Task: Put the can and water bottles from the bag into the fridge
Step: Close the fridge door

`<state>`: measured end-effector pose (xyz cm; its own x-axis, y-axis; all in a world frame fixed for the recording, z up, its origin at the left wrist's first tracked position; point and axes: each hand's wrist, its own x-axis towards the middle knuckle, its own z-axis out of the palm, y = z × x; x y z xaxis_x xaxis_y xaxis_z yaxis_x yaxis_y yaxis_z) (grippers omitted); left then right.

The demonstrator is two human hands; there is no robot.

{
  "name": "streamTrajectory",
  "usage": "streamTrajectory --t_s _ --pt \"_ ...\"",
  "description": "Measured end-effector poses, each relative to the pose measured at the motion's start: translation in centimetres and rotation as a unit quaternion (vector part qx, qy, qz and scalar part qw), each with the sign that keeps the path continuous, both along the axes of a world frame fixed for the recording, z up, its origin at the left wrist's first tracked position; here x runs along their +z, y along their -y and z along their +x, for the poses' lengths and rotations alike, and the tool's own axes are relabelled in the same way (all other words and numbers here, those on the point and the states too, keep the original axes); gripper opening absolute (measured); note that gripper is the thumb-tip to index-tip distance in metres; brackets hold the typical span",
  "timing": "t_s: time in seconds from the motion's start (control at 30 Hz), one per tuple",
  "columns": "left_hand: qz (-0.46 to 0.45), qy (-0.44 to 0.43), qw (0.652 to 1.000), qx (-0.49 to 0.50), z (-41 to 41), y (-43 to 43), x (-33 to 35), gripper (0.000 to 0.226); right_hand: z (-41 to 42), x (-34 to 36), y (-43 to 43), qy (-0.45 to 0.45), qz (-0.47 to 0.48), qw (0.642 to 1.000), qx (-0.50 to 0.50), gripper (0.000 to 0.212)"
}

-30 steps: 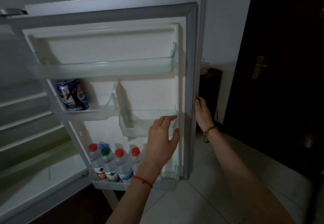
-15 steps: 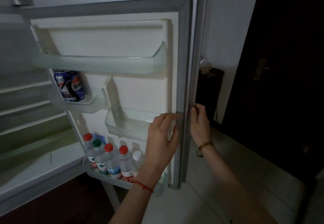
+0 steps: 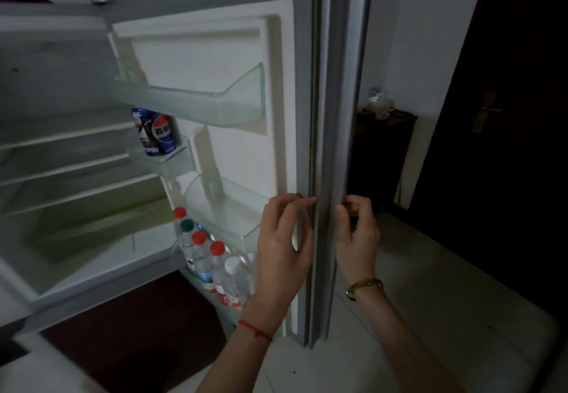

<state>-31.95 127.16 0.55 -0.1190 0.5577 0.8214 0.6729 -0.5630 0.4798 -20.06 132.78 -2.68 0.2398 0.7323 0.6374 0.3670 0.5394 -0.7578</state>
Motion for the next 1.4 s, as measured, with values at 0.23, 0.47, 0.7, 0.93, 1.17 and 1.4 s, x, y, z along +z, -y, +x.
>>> streamTrajectory --t_s 0.23,0.47,0.7,0.93,1.17,1.4 --pt "-0.016 0.039 0.999 0.020 -3.7 6.2 -0.2 0.029 -3.5 -0.1 6.5 0.006 0.018 1.000 -0.004 0.015" --pt "-0.032 0.049 0.997 0.045 -7.5 12.6 -0.9 0.036 -7.7 0.7 12.6 0.025 0.033 0.999 0.023 0.015" --pt "-0.061 0.039 0.994 0.077 -11.7 18.1 -2.4 0.046 -12.3 0.2 17.4 0.060 0.048 0.994 0.083 0.021" --pt "-0.085 0.041 0.991 0.099 -16.0 21.6 -2.4 0.048 -17.0 0.1 20.7 0.095 0.081 0.977 0.170 0.023" --pt "-0.081 0.078 0.981 0.159 -21.4 23.8 -2.6 0.053 -23.5 0.2 21.1 0.144 0.093 0.946 0.274 0.032" --pt "-0.065 0.113 0.966 0.223 -28.2 25.2 -2.9 0.052 -31.2 0.2 21.3 0.198 0.127 0.923 0.306 0.041"
